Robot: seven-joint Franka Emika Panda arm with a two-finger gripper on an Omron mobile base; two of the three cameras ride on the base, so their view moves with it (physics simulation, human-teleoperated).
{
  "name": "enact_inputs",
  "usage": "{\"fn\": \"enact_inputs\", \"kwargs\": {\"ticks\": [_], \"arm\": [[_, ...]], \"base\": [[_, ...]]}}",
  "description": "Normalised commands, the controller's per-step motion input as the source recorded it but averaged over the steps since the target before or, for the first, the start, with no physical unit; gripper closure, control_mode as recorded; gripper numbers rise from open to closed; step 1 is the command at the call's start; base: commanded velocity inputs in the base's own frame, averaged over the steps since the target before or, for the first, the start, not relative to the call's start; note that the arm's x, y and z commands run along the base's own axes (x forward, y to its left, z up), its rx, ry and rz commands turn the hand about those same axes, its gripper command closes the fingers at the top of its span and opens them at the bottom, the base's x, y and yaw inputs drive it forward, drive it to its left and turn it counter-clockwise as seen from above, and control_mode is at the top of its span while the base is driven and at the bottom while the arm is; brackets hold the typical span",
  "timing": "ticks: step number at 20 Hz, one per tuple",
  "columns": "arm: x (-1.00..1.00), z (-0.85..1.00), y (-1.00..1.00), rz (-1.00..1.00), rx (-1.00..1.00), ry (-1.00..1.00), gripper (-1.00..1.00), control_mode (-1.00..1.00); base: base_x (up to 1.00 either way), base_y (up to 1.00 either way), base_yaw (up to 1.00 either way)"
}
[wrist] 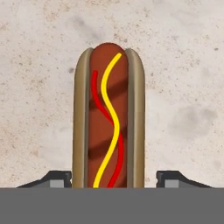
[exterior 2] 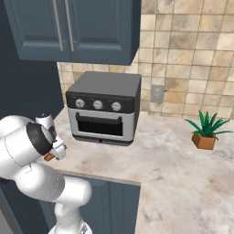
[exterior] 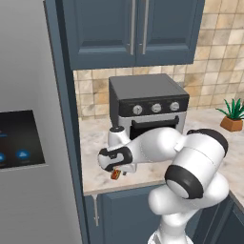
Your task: Store the hot dog in the freezer for long-term storage. Close the freezer door after placing the cooked food.
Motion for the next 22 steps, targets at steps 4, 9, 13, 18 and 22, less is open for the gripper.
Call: {"fn": "enact_inputs", "kwargs": {"ticks": [4,9,13,18,22], "arm": [[0.00,0.00,0.00,0.00,0.00,0.00,1.00,-1.00],[0.00,0.00,0.00,0.00,0.00,0.00,1.00,-1.00],[-0.07,0.01,-0.13,0.01,0.00,0.00,1.00,-1.00],[-0.35,0.42,-0.47,0.13,0.00,-0.01,1.00,-1.00],[-0.47,0.58,-0.56,0.19,0.00,0.00,1.00,-1.00]], "base": [[0.00,0.00,0.00],[0.00,0.00,0.00],[0.00,0.00,0.00],[0.00,0.00,0.00],[0.00,0.00,0.00]]}}
